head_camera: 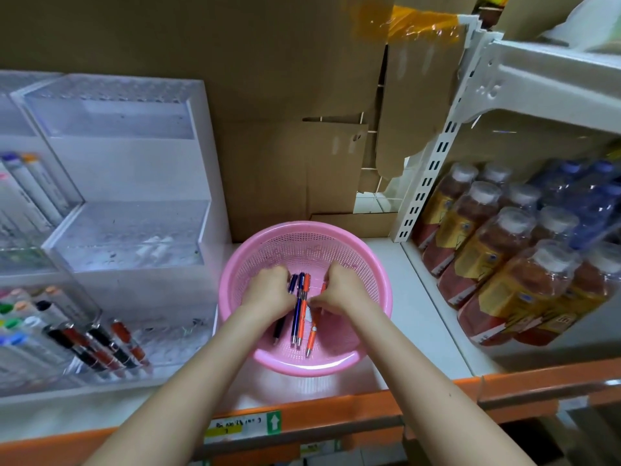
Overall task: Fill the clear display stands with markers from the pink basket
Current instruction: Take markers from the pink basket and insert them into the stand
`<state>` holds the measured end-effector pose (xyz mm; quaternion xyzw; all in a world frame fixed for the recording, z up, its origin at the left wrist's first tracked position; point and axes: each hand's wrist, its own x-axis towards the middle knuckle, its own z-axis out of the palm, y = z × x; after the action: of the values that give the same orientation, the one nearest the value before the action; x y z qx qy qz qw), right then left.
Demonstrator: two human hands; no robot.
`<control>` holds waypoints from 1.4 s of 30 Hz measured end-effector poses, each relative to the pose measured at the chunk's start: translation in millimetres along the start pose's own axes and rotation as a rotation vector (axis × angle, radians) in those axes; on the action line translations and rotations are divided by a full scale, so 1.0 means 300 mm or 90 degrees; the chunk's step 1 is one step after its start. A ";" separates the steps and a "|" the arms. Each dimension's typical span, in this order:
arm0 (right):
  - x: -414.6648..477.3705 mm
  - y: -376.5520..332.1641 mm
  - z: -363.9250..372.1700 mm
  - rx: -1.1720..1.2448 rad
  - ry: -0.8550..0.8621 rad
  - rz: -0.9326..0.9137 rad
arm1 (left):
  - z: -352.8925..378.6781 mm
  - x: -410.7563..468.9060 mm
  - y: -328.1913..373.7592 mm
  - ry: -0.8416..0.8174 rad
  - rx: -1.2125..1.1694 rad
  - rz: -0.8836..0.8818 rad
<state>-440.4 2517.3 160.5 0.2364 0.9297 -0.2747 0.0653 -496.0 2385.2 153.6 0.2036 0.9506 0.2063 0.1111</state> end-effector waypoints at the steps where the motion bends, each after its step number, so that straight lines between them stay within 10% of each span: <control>1: 0.001 0.001 0.001 -0.015 0.003 0.001 | -0.002 0.000 0.001 -0.003 0.005 0.003; 31: -0.010 -0.038 -0.041 0.285 -0.004 -0.134 | -0.112 -0.090 0.063 0.037 -0.183 0.056; 42: -0.166 -0.133 -0.167 0.481 0.087 -0.278 | -0.290 -0.218 0.039 0.222 -0.300 0.235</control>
<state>-415.2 2494.8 234.2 0.0592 0.7942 -0.5866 -0.1471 -459.4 2336.4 244.4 0.3023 0.8286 0.4688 -0.0483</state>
